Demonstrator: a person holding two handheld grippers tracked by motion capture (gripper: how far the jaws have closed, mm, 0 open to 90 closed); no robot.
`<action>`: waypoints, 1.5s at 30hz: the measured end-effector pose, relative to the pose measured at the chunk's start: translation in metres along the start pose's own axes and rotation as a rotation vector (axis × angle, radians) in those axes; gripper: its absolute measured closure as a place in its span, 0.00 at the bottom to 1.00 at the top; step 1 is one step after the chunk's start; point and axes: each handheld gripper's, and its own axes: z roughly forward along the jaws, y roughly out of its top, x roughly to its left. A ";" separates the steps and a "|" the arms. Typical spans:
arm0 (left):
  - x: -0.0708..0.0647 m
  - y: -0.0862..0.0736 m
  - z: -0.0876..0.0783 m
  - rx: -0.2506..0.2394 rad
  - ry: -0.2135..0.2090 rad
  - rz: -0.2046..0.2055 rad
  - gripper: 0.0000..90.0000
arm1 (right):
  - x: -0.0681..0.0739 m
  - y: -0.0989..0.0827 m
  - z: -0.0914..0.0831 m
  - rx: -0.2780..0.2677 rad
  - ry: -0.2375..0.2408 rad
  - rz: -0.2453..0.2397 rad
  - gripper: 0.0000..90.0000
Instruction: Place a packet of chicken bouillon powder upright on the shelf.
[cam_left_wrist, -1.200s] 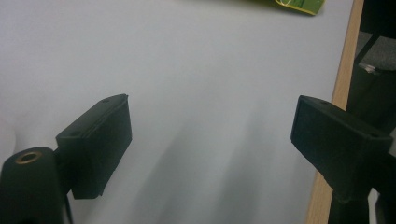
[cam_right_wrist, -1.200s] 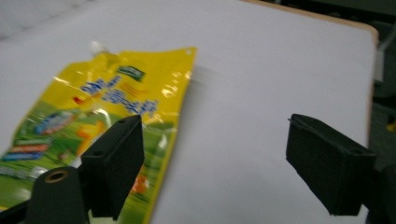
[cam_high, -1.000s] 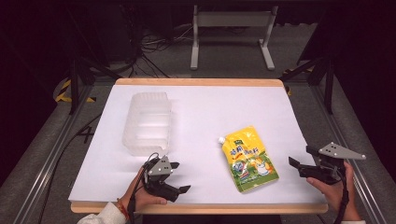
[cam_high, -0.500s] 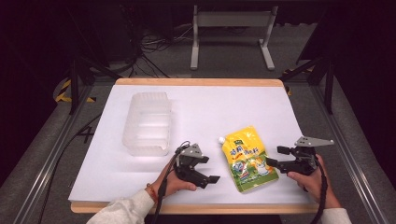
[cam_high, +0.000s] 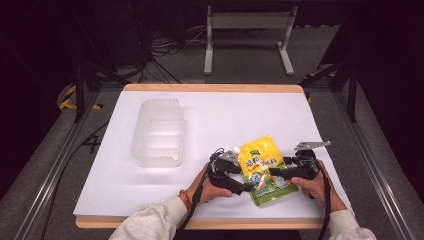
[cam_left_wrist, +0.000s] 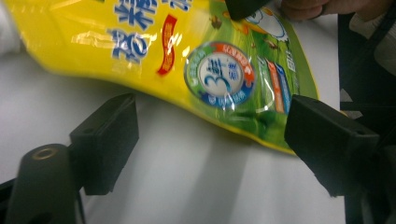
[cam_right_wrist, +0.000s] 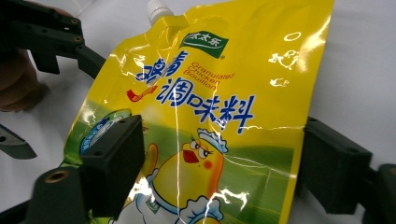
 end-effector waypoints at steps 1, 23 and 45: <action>0.000 0.000 0.000 0.000 0.000 0.000 0.24 | 0.000 0.000 0.000 0.000 0.000 0.000 0.23; -0.014 0.020 -0.060 -0.126 0.174 0.197 0.90 | 0.040 0.003 -0.030 -0.158 0.031 -0.127 0.90; -0.017 0.026 -0.108 -0.185 0.389 0.298 0.94 | 0.113 0.027 -0.021 -0.306 -0.039 -0.343 1.00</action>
